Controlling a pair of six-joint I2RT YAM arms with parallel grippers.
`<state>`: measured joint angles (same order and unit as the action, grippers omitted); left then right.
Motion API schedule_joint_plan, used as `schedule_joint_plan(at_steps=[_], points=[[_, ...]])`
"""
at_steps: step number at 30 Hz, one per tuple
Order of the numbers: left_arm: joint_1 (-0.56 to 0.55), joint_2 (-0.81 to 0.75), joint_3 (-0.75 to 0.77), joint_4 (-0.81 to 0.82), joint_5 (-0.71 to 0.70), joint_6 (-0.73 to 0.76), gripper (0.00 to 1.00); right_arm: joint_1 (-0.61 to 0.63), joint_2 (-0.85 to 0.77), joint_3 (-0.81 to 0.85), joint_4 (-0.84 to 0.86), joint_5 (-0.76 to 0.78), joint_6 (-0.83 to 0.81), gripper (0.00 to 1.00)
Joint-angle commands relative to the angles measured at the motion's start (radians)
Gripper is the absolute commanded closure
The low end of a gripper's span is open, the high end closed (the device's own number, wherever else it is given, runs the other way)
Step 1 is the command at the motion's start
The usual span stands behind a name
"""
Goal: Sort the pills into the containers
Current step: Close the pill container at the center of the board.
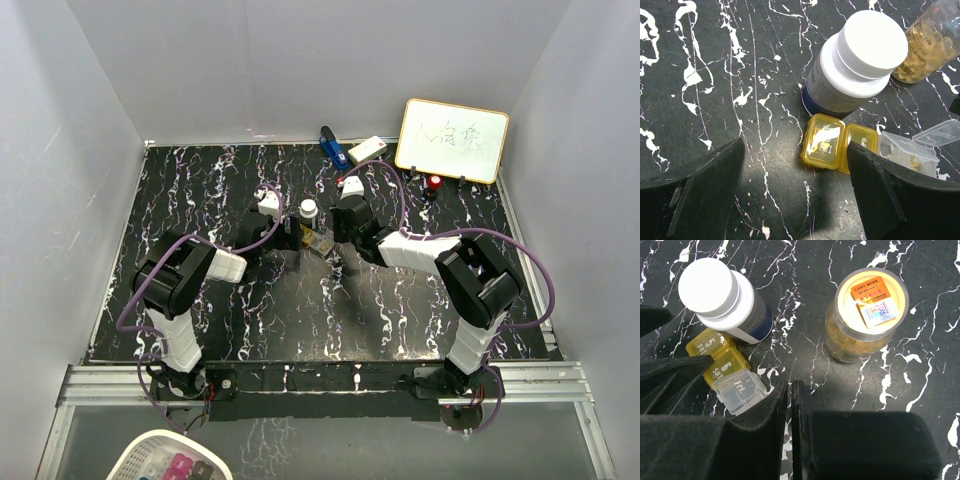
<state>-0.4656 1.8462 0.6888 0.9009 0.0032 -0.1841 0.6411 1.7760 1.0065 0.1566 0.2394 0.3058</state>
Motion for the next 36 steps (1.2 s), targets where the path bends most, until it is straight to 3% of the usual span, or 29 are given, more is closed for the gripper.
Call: schedule_joint_plan(at_steps=[1, 13, 36], points=[[0.007, 0.008, 0.005, -0.04, -0.019, -0.001, 0.19, -0.003, 0.001, 0.033, 0.06, -0.043, 0.005, 0.93], [0.008, 0.015, 0.018, -0.053, -0.023, -0.005, 0.2, -0.002, 0.004, -0.007, 0.08, -0.155, 0.028, 0.94], [0.007, 0.019, 0.018, -0.056, -0.039, -0.008, 0.2, 0.012, 0.035, -0.07, 0.087, -0.229, 0.051, 0.95]])
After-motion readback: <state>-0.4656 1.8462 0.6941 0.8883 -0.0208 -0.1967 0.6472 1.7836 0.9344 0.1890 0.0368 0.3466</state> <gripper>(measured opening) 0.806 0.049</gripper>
